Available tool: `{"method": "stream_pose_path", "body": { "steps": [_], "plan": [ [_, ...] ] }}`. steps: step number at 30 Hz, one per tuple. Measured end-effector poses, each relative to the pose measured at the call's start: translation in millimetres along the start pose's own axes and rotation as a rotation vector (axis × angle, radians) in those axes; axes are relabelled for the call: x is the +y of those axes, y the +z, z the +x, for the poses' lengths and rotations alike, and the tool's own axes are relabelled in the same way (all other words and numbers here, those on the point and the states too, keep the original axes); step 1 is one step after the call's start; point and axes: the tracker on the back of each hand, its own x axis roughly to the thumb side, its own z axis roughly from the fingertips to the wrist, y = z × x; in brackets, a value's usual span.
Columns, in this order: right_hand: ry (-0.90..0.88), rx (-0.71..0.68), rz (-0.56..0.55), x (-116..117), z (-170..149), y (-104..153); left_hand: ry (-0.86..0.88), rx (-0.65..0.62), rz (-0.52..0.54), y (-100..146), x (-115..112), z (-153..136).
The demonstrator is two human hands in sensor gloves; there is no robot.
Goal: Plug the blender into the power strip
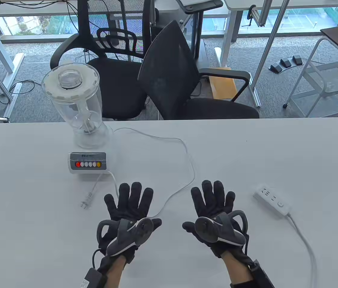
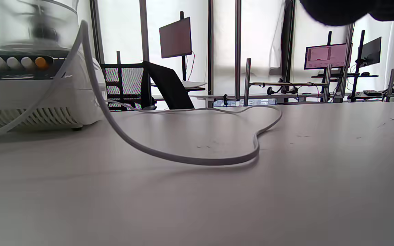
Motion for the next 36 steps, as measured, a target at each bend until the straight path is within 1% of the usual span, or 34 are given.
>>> {"method": "stream_pose_path", "body": {
  "steps": [4,12,18,26,30,33,36],
  "plan": [
    [-0.028,-0.008,0.024,3,-2,0,0.011,-0.001,-0.001,-1,-1,0],
    [-0.021,0.011,0.026,2,-8,1,0.009,-0.008,-0.005,-1,-2,1],
    [-0.022,0.054,0.021,1,-20,2,0.018,-0.012,-0.008,-1,-2,2],
    [-0.044,0.146,0.024,0,-42,5,0.028,-0.031,-0.011,-1,-3,6],
    [-0.031,0.219,0.06,-2,-61,7,0.045,-0.036,-0.011,-1,-4,6],
    [-0.066,0.287,0.074,-4,-81,9,0.051,-0.043,-0.009,-1,-4,7],
    [-0.071,0.355,0.081,-7,-108,12,0.056,-0.05,-0.009,-1,-4,8]
  ]
}}
